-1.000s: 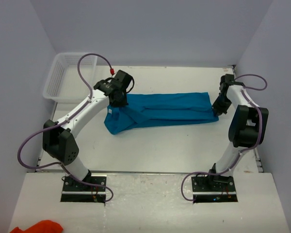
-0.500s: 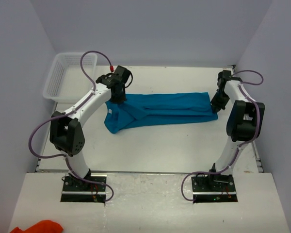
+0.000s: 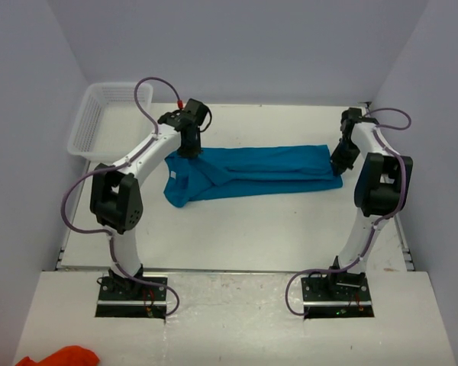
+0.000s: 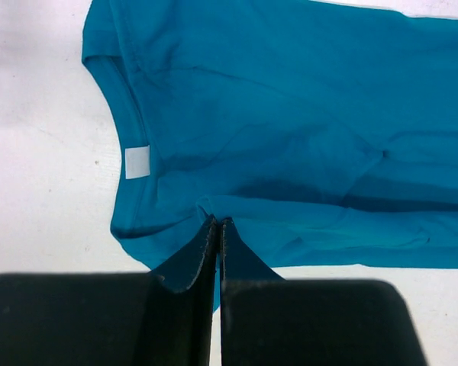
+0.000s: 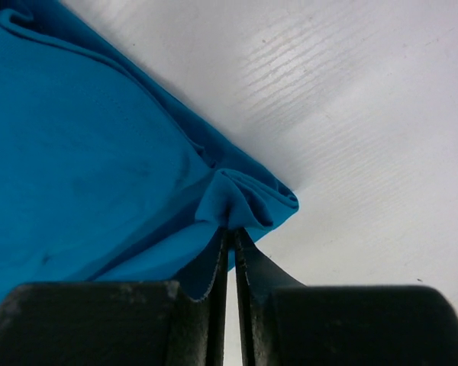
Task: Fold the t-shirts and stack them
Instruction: Fold the other side of the tshirt into a rectangle
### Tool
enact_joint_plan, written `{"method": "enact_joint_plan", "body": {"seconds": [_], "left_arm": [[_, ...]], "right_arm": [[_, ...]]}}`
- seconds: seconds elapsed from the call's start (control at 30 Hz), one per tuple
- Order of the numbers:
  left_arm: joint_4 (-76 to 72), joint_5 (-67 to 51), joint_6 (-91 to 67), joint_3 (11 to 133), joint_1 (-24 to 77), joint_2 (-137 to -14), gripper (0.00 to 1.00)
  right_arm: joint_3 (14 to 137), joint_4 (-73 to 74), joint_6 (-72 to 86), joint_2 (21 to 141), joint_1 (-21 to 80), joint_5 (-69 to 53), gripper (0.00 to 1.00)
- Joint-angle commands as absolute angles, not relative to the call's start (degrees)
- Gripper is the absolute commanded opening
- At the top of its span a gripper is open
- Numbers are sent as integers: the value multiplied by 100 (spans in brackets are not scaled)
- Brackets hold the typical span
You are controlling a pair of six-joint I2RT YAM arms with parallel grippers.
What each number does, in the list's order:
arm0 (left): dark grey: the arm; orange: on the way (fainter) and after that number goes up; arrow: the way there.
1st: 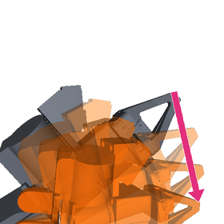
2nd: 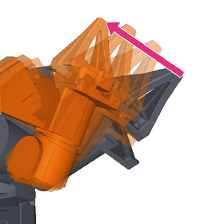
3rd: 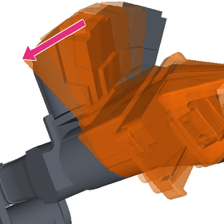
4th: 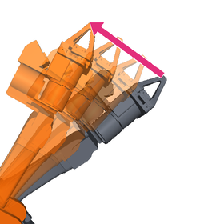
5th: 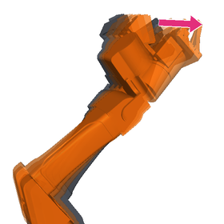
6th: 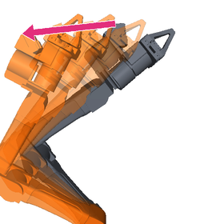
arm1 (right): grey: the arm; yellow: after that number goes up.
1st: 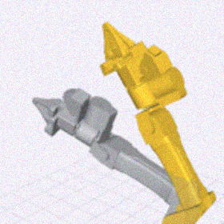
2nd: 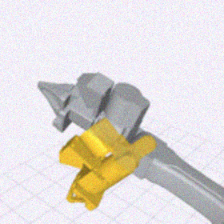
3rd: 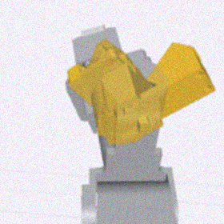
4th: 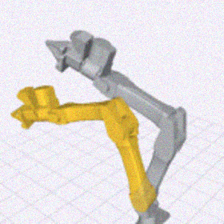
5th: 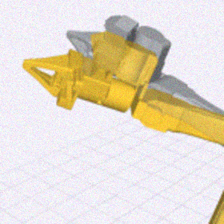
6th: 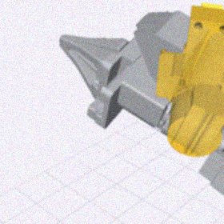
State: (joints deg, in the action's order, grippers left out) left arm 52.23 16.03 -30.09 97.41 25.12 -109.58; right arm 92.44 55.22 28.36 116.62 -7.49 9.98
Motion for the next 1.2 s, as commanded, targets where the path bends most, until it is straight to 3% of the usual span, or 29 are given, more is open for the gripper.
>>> {"method": "enact_joint_plan", "body": {"seconds": [0.0, 0.07, 0.1, 0.13, 0.17, 0.2, 0.5, 0.53, 0.63, 0.7, 0.77, 0.83, 0.87, 0.93, 0.97, 1.03, 1.13, 1.17], "left_arm": [[5045, 1556, -2769, 10098, 2461, -11127, 0], [4984, 1529, -2760, 10151, 2461, -11241, 0], [4931, 1529, -2725, 10160, 2461, -11293, 0], [4852, 1547, -2699, 10186, 2461, -11329, 0], [4852, 1564, -2672, 10230, 2461, -11425, 0], [4843, 1747, -2681, 10309, 2461, -11461, 0], [4737, 2329, -2303, 11258, 2443, -11909, 0], [4703, 2416, -2294, 11267, 2435, -11909, 0], [4500, 2487, -2136, 11180, 2426, -11865, 0], [4491, 2461, -2118, 11188, 2408, -11909, 0], [4491, 2374, -2153, 11154, 2408, -11935, 0], [4517, 2136, -2162, 11066, 2408, -11979, 0], [4561, 2023, -2197, 11031, 2408, -11997, 2], [4588, 1934, -2206, 10934, 2408, -12015, 9], [4605, 1951, -2223, 10855, 2408, -12023, 34], [4632, 2047, -2337, 10750, 2408, -11971, 67], [4465, 2267, -2399, 10468, 2408, -11804, 82], [4447, 2389, -2408, 10407, 2408, -11752, 93]], "right_arm": [[9545, 5581, 2707, 11786, -721, 1186, 7], [9615, 5529, 2672, 11795, -703, 1195, 12], [9650, 5494, 2611, 11795, -668, 1213, 24], [9694, 5458, 2584, 11786, -642, 1248, 28], [9747, 5423, 2584, 11751, -607, 1370, 36], [9773, 5249, 2497, 11707, -519, 1467, 54], [10424, 4913, 1951, 10935, -45, 1775, 58], [10346, 4904, 1951, 10786, -27, 1819, 73], [9933, 4764, 1942, 10284, 184, 1461, 80], [9660, 4807, 2004, 10187, 202, 1127, 69], [9354, 4799, 2056, 10169, 263, 1081, 27], [9185, 4658, 2004, 10116, 343, 792, 0], [9089, 4615, 1995, 10116, 369, 695, 0], [9105, 4623, 1969, 10195, 395, 449, 0], [9114, 4606, 1986, 10213, 413, 413, 0], [9184, 4614, 1951, 10309, 422, 98, 5], [9237, 4597, 1969, 10458, 448, -219, 17], [9255, 4597, 1969, 10494, 492, -272, 30]]}}
